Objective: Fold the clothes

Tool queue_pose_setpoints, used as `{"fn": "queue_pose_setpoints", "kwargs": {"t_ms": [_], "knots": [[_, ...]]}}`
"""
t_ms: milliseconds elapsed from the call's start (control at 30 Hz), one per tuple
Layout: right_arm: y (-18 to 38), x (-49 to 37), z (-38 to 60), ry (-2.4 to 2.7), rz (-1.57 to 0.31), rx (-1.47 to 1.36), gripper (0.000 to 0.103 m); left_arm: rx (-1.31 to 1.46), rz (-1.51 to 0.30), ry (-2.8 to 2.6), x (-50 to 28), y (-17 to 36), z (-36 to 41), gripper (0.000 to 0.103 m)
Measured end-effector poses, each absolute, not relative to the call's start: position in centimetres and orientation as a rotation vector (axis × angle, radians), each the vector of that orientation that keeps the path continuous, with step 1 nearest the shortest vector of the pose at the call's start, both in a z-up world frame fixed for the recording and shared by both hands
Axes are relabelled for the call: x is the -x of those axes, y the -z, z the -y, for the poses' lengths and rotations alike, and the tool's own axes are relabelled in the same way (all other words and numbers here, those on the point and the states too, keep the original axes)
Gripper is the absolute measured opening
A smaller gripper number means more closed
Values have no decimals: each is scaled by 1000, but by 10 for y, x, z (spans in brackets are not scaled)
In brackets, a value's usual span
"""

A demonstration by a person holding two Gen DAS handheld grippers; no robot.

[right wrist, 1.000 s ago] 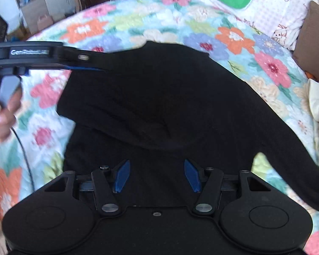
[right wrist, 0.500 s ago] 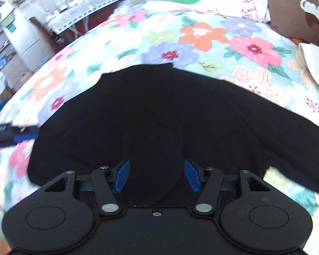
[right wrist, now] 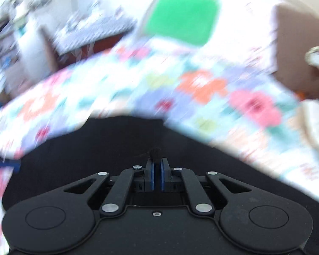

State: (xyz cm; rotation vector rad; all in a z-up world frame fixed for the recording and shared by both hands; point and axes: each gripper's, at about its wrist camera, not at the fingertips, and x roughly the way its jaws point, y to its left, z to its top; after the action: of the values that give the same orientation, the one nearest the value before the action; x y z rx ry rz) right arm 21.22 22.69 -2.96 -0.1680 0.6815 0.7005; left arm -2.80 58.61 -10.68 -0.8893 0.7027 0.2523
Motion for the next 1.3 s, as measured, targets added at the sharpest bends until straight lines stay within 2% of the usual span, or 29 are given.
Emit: {"fn": "queue_pose_setpoints", "kwargs": {"t_ms": [200, 533, 700, 867, 933, 967, 1000, 1033, 1167, 1300], "knots": [[0, -231, -176, -562, -625, 66, 8, 839, -704, -260, 24, 107, -581, 41], [23, -222, -165, -536, -695, 57, 8, 634, -717, -274, 17, 89, -551, 45], [14, -228, -171, -551, -687, 55, 8, 457, -771, -95, 11, 70, -507, 58], [8, -234, -174, -572, -703, 17, 8, 247, -888, -168, -6, 93, -473, 60], [8, -237, -176, -582, -715, -1, 8, 235, -862, -233, -7, 101, -476, 53], [7, -239, -178, -589, -722, -12, 8, 228, -842, -263, -6, 101, -478, 28], [5, -241, -180, -596, -719, -25, 8, 218, -827, -285, -3, 99, -480, 12], [2, -244, -182, -603, -716, -38, 8, 212, -814, -300, 2, 96, -482, 8], [-4, -245, -178, -633, -693, -113, 8, 244, -743, -411, 36, 81, -488, 7], [39, -231, -172, -566, -782, 40, 8, 276, -785, -406, 60, 81, -490, 7]]}}
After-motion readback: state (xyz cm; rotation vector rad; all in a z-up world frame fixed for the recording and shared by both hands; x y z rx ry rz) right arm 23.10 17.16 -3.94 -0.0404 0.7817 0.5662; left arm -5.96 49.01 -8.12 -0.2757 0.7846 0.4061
